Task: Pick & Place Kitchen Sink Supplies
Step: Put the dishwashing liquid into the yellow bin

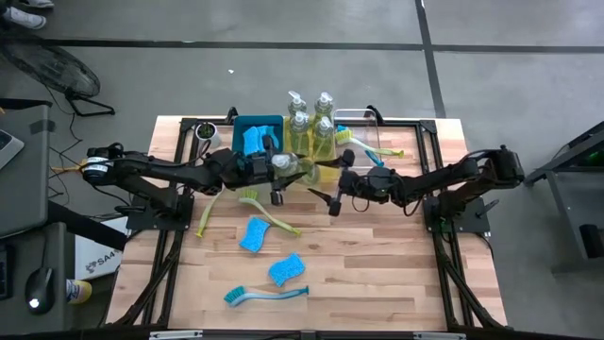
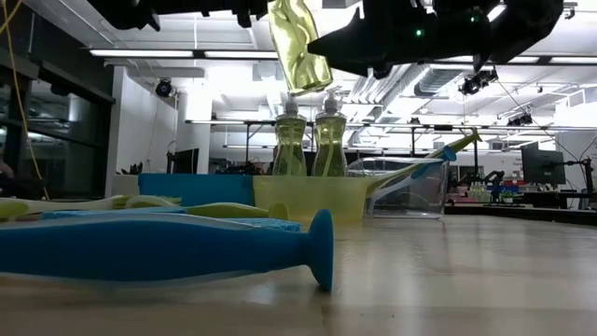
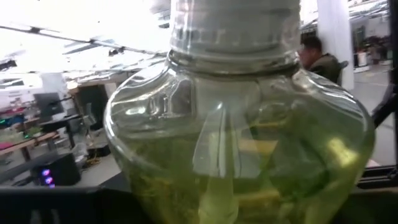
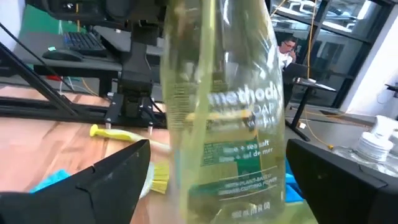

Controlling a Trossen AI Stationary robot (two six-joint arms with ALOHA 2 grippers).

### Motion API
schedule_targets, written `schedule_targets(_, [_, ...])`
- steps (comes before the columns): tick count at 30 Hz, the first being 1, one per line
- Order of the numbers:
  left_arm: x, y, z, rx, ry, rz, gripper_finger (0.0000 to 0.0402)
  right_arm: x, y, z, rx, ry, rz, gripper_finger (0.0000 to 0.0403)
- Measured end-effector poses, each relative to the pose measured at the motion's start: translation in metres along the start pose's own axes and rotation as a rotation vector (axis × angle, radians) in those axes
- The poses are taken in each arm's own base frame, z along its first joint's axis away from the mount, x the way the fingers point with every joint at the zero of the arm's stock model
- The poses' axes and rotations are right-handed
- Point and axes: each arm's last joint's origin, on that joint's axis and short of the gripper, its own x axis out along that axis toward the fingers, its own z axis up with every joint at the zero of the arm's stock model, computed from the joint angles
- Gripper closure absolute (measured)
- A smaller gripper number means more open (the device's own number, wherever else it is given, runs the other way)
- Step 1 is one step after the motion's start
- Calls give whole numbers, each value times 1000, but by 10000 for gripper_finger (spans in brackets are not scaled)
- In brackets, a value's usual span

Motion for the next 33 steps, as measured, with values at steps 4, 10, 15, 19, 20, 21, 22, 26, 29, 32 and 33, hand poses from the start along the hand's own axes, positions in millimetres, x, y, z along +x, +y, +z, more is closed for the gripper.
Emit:
schedule_targets(4, [0,2,-3,13,47,75,215,-7,-2,6,-22,47,-67,34])
schedule_targets(10, [-1,6,-9,28,140,244,216,-23,0,17,-56,123,-164,33])
schedule_targets(15, [2,7,-23,32,212,391,216,-36,3,21,-45,199,-254,33])
schedule_targets(19, [7,10,-40,36,260,411,216,-42,8,17,-46,265,-289,34])
schedule_targets(20, [8,12,-44,22,262,408,216,-43,9,15,-46,282,-296,33])
schedule_targets(21, [10,15,-48,7,259,409,216,-44,10,14,-41,296,-300,33])
schedule_targets(22, [11,18,-52,-9,259,412,216,-45,11,12,-35,311,-303,33])
schedule_targets(26, [14,29,-69,-45,280,460,216,-49,15,7,3,356,-305,35])
schedule_targets(29, [16,35,-80,-56,303,485,216,-50,15,3,17,381,-315,36])
schedule_targets(32, [20,40,-88,-86,316,489,216,-51,15,1,33,401,-321,36])
schedule_targets(33, [22,40,-92,-87,323,482,216,-51,15,0,37,406,-323,36])
